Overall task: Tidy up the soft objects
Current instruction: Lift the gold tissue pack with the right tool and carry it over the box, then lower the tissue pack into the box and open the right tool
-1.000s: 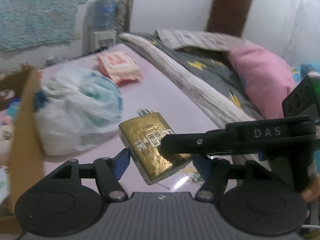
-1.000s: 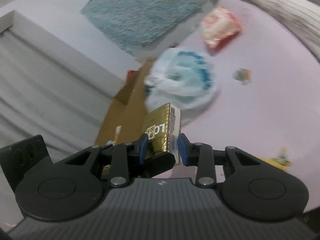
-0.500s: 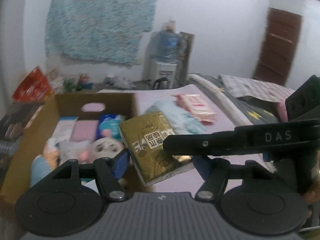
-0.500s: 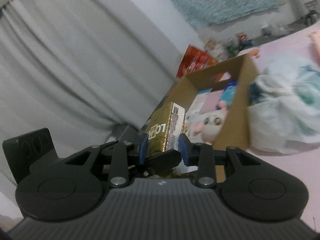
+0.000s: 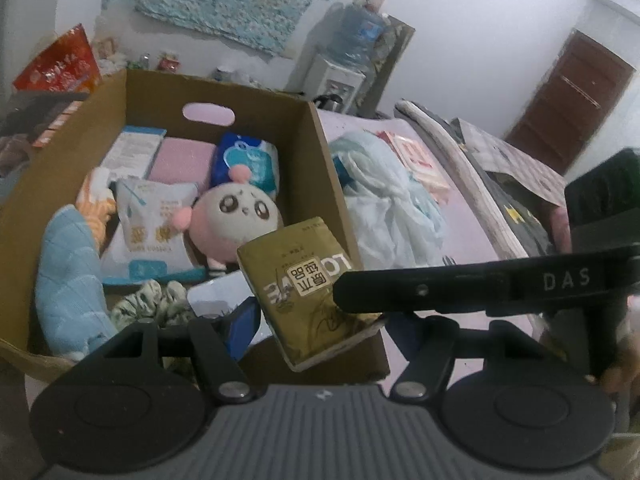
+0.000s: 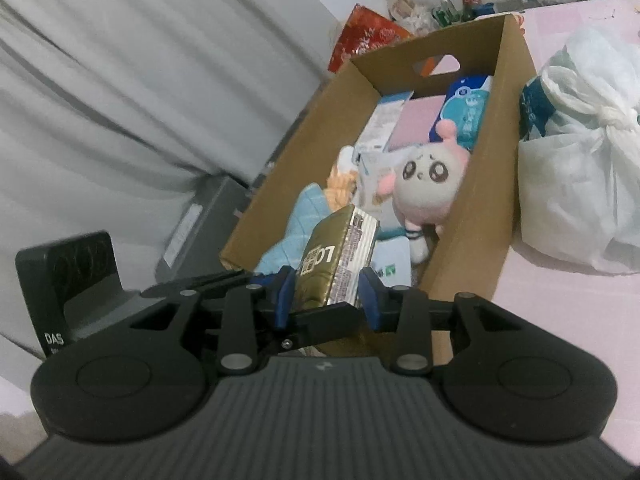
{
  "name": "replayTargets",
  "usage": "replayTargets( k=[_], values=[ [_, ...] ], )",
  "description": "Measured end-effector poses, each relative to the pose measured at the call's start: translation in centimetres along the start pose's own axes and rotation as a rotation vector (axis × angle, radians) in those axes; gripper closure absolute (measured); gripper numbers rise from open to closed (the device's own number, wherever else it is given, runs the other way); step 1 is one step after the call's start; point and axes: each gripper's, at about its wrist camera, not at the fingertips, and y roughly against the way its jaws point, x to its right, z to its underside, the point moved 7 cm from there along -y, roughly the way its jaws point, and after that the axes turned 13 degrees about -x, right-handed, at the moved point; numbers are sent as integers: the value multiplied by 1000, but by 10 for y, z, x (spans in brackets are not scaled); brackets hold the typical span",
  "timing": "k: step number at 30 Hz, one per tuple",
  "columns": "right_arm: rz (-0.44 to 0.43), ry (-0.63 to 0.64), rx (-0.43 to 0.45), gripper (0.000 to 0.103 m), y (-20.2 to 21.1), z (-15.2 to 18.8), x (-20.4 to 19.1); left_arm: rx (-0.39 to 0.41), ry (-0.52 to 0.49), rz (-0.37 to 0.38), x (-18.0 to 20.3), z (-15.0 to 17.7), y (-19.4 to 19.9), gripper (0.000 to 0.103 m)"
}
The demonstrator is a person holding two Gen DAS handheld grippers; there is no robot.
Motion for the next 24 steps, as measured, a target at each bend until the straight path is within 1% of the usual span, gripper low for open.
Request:
replayTargets(
  k=[1,2,4,7,12,15,18,20,24],
  values=[
    [14,10,-9,66,0,2,-1,-10,-4,13,-1,2,-1,34],
    [27,17,-17,62,-6,0,0,-18,-5,26,-1,4,-2,34],
    [68,34,-18,56,-6,1,-1,-36,0,55,-2,8,-4,34],
    [101,51,3,51,-1,-1,0,-36,0,59,-3,11,-2,33],
    [99,34,44,49,8,-6,5,-31,4,58,-7,13,2,33],
    [96,24,71,49,15,-7,7,-9,11,56,-9,14,9,33],
    [93,11,90,49,19,-8,7,27,26,37,-14,14,18,33],
    [86,8,93,49,19,-10,6,64,38,3,-20,12,24,33],
    [48,12,47,49,10,-13,-2,144,56,-79,-33,10,43,33]
  ],
)
